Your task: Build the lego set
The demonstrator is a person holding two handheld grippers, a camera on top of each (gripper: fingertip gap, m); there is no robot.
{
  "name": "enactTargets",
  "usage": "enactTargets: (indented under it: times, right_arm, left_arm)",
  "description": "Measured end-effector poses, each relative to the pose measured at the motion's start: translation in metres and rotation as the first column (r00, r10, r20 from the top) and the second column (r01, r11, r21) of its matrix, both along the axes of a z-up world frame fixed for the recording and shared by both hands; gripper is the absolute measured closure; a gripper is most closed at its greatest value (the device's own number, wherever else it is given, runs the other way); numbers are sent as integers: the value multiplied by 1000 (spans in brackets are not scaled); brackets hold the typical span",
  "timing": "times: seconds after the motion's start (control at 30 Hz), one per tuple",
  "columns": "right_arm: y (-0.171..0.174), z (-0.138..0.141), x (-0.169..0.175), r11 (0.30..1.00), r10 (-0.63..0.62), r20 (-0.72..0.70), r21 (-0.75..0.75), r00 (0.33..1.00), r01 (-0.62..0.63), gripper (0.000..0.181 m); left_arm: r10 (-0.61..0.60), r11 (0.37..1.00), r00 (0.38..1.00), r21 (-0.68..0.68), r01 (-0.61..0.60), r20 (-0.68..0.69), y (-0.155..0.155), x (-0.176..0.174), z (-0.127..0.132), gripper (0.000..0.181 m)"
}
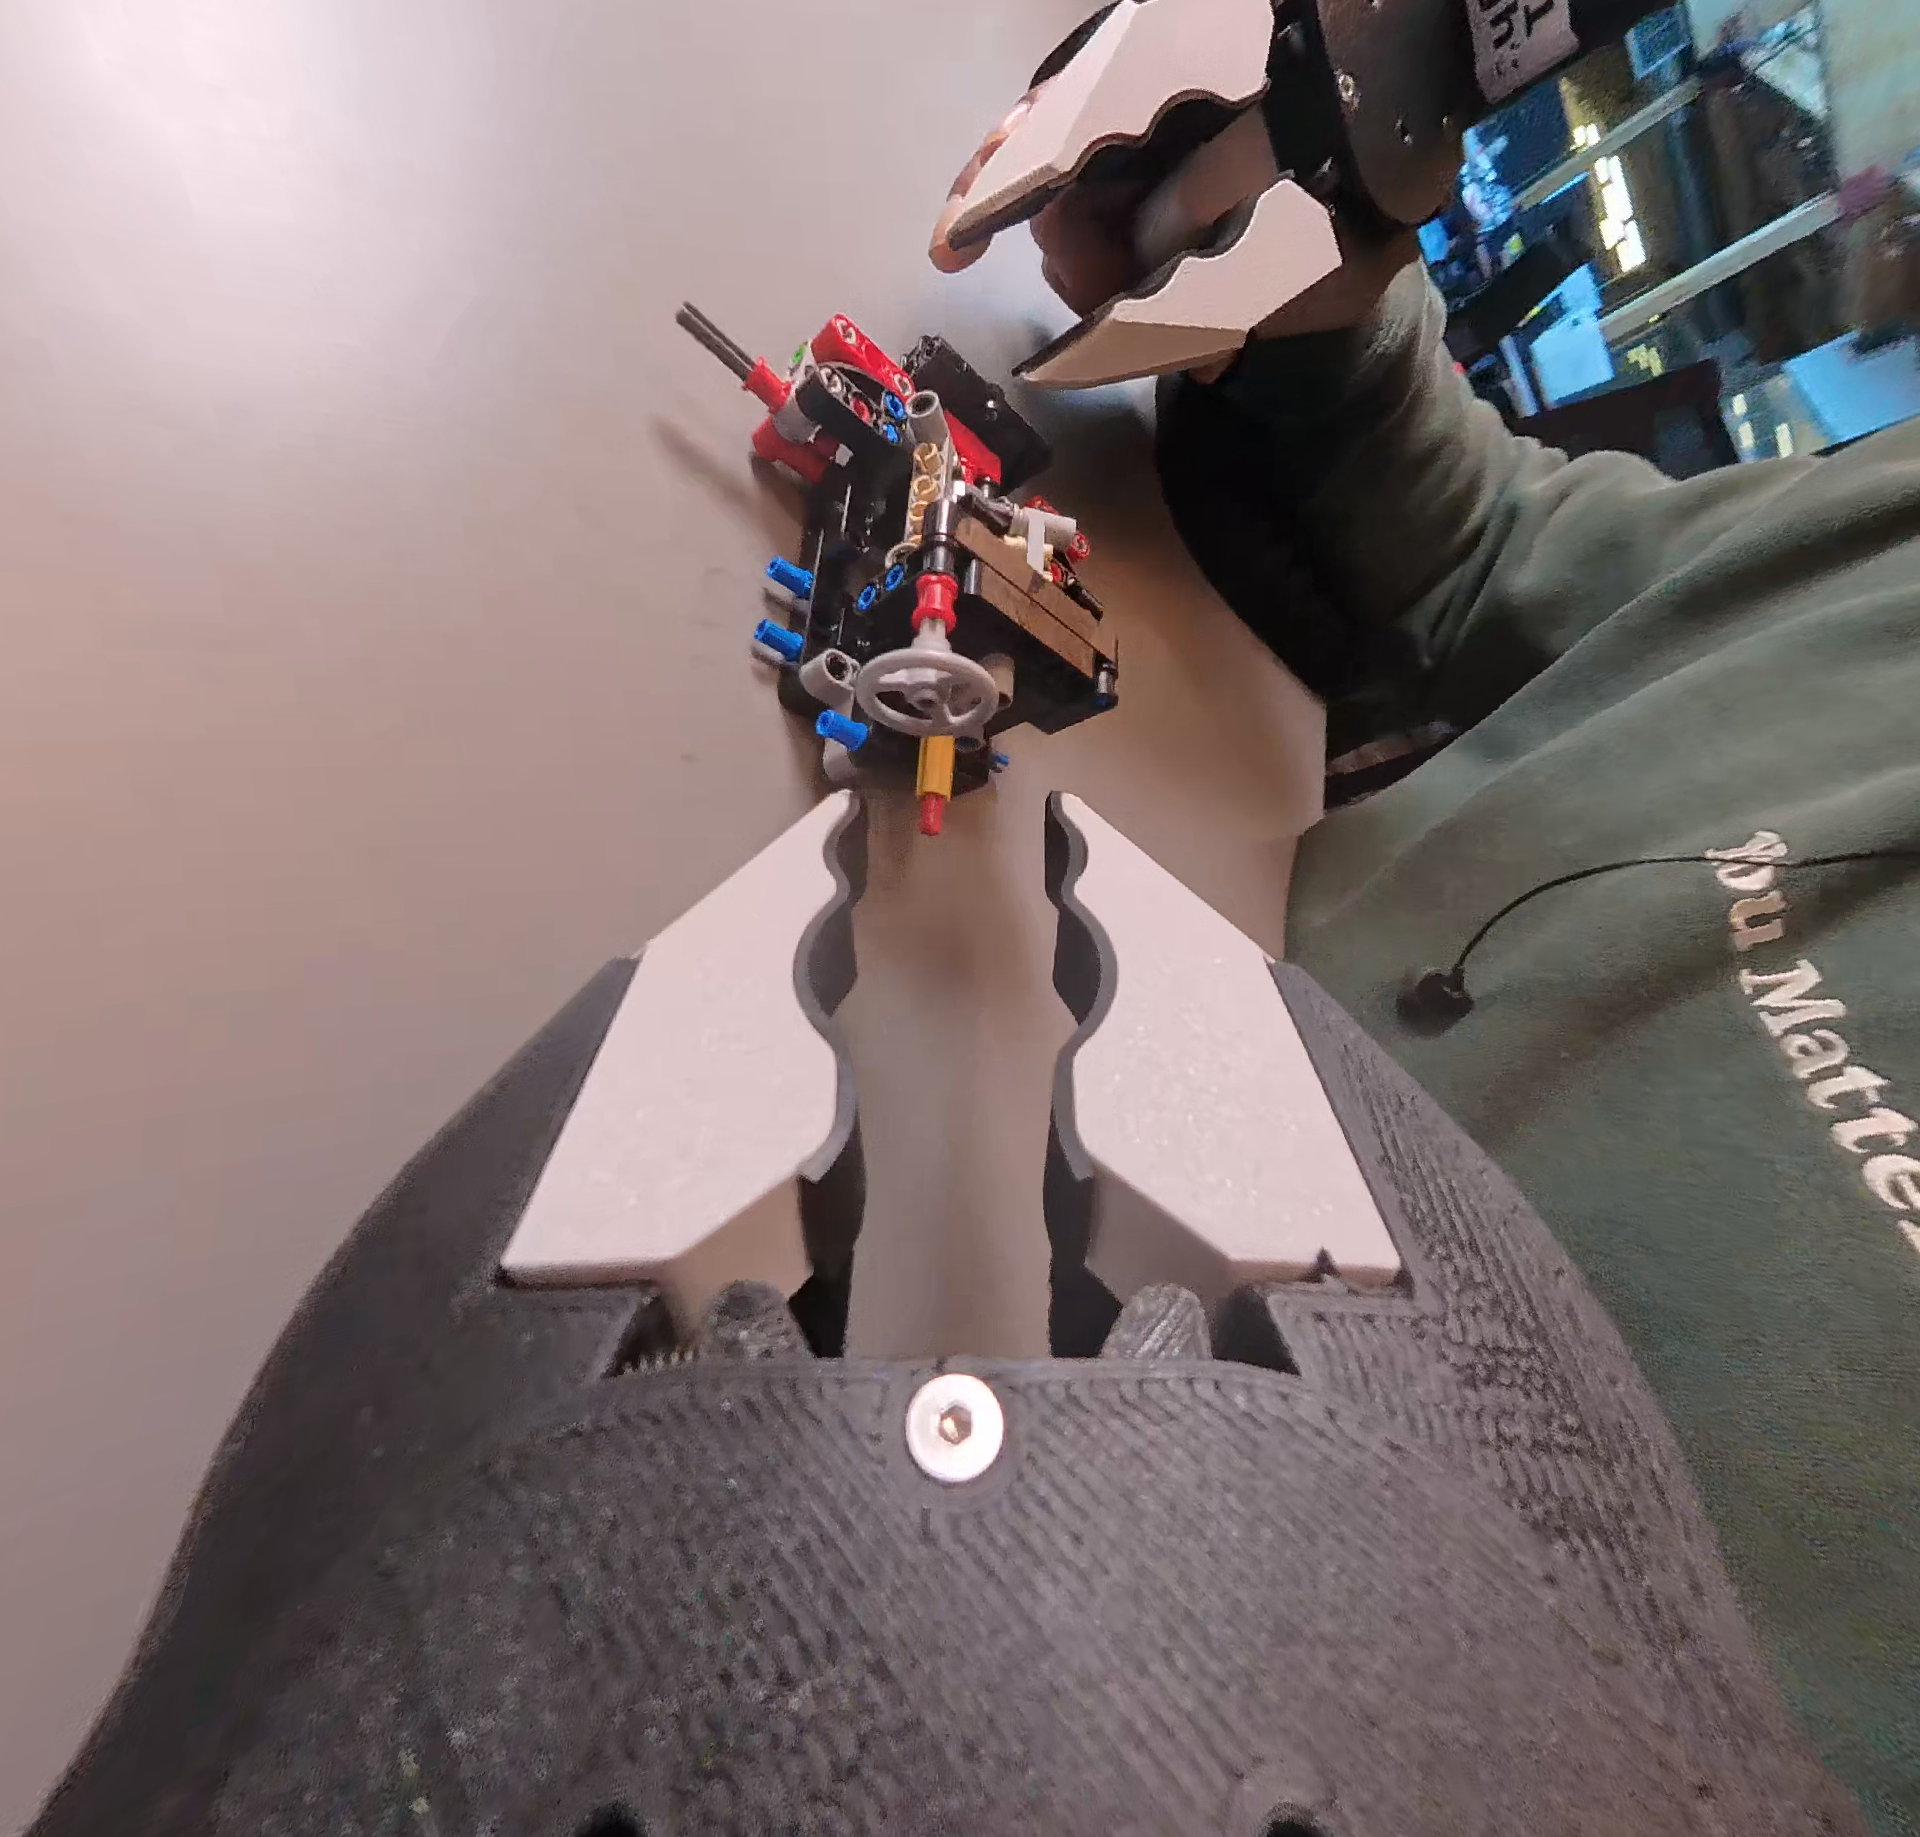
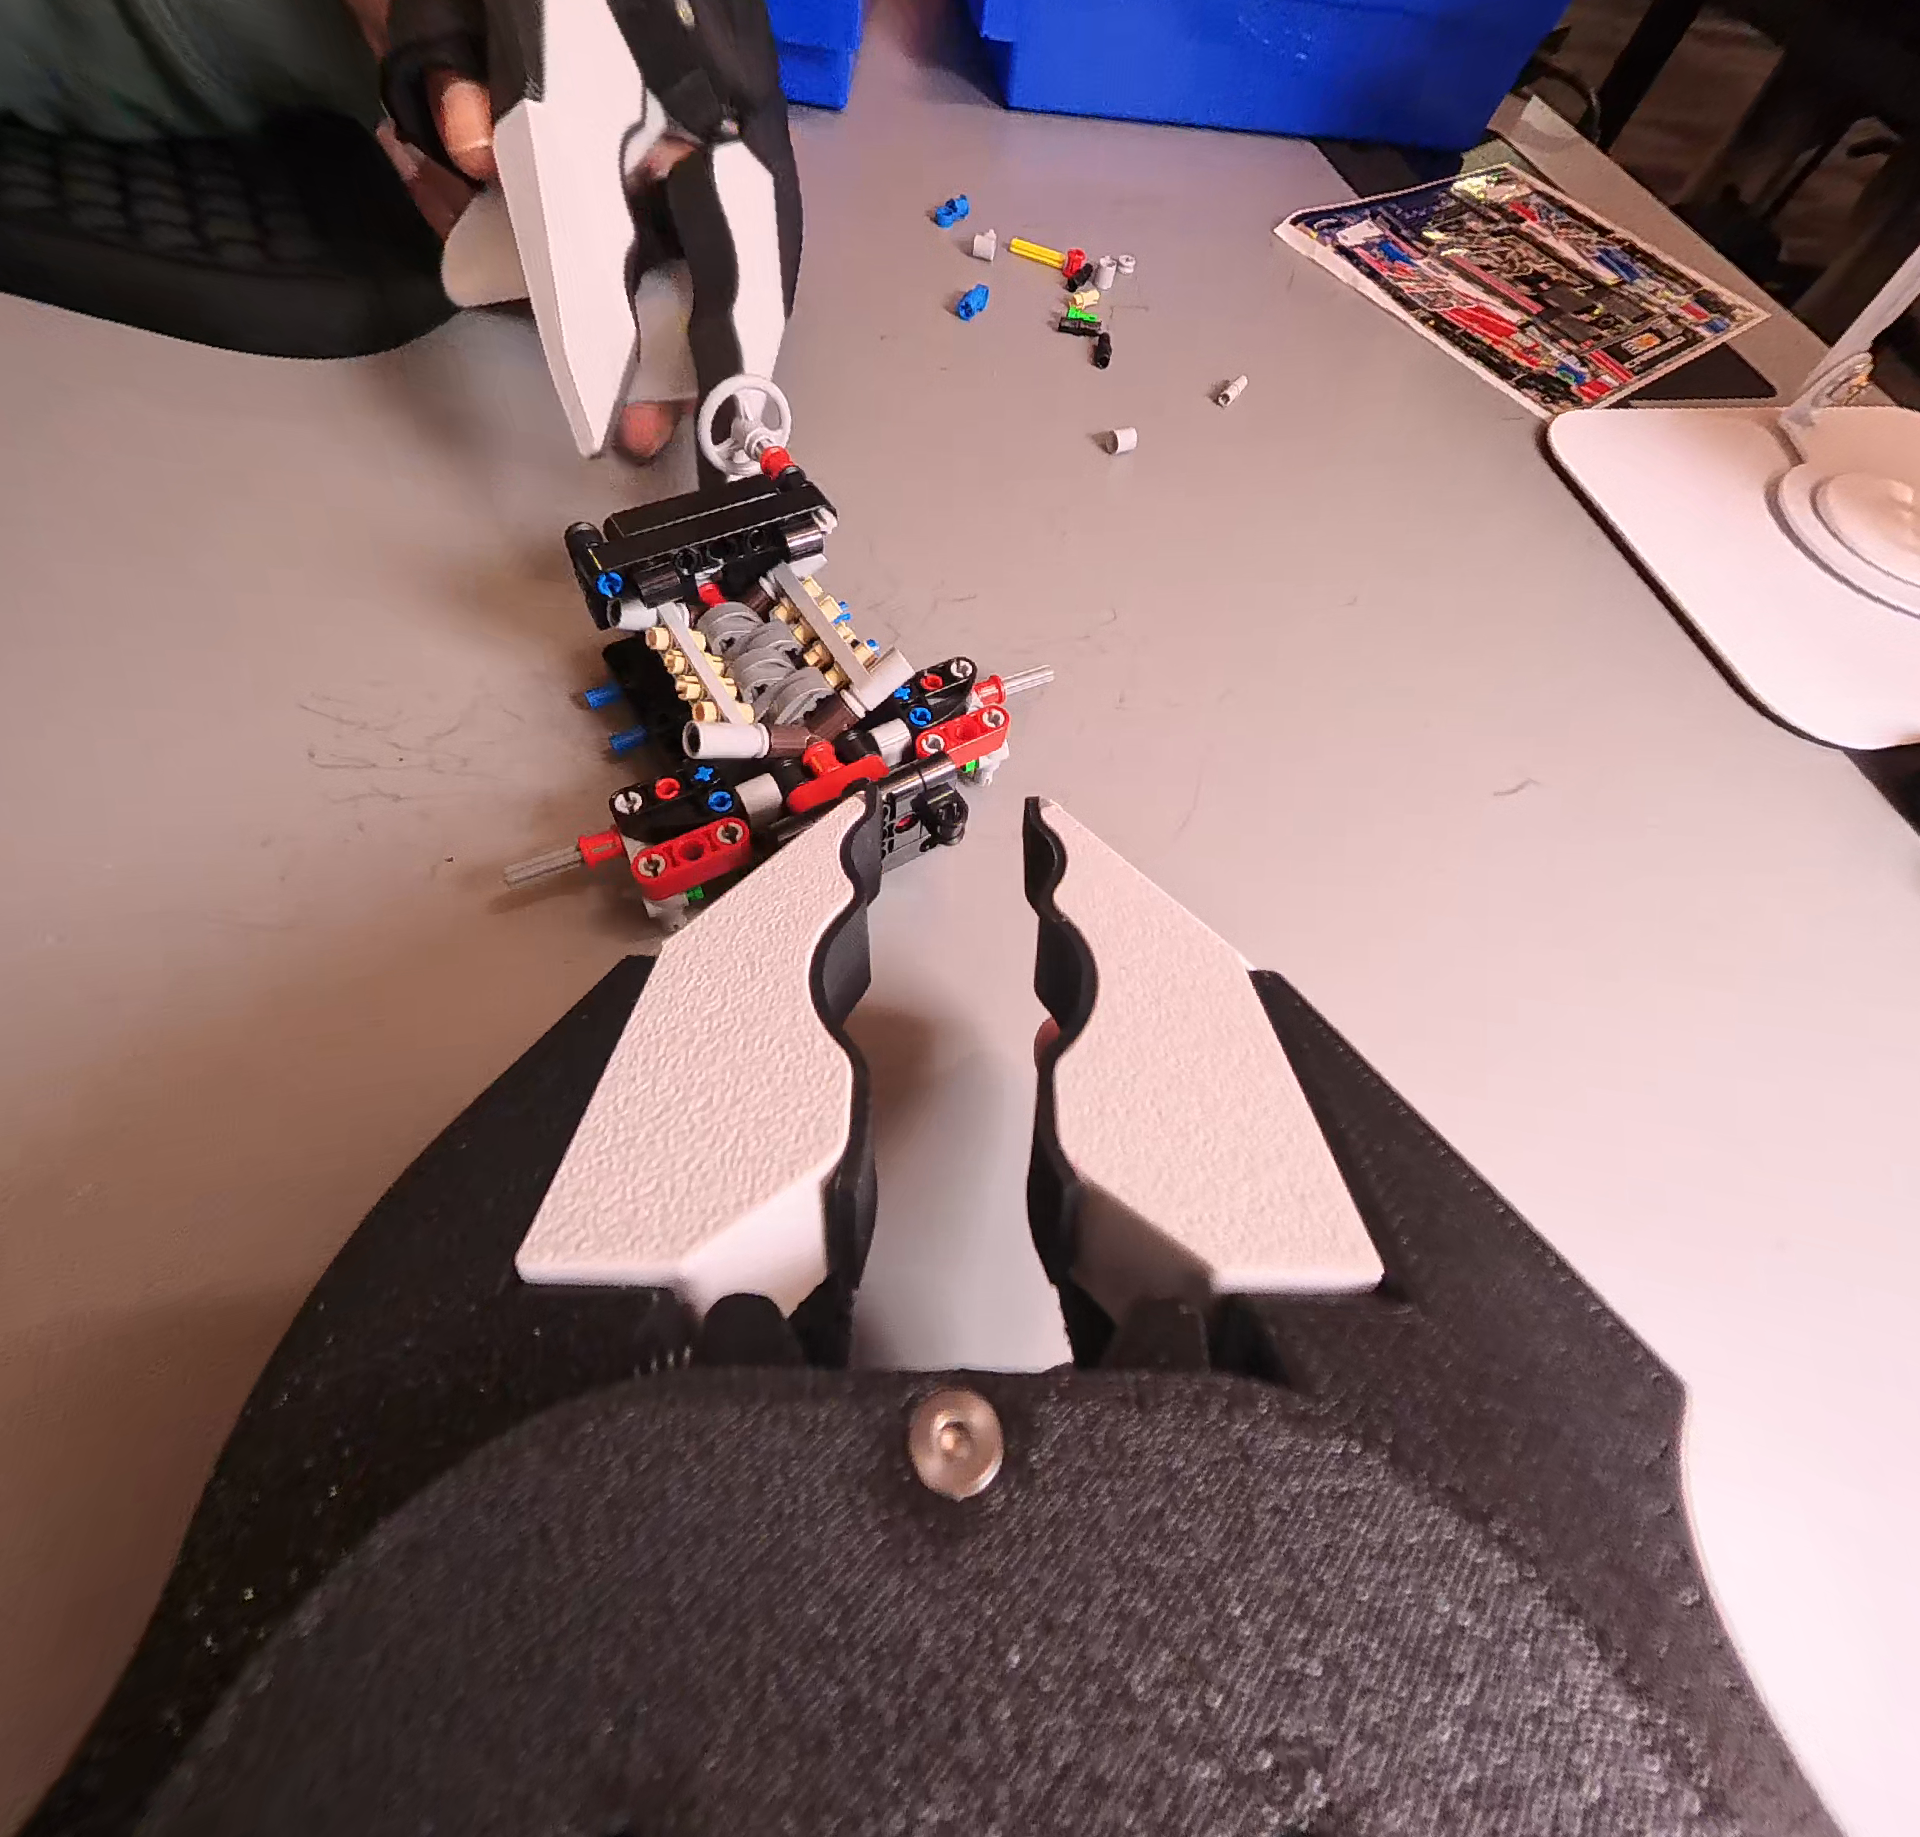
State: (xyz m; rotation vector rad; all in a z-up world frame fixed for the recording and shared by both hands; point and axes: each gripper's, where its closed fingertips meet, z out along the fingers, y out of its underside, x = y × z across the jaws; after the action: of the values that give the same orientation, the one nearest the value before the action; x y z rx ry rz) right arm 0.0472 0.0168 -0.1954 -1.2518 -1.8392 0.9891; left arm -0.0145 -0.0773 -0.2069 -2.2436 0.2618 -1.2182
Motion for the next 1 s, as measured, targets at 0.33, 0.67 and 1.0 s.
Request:
enactTargets:
  times: [0.33, 0.67, 1.0]
  right_arm:
    - [-7, -6, 13, 997, 73, 44, -43, 996, -71, 148]
    - [-21, -12, 10, 987, 123, 74, -114, 990, -115, 137]
    - [-44, -13, 8, 984, 167, 76, -77, 983, -161, 162]
  left_arm:
    - [120, 903, 856, 414, 117, -503, 6, -9, 5, 105]
    - [37, 850, 826, 453, 270, -563, 29, 23, -4, 110]
    - [63, 821, 843, 507, 261, -535, 35, -19, -1, 119]
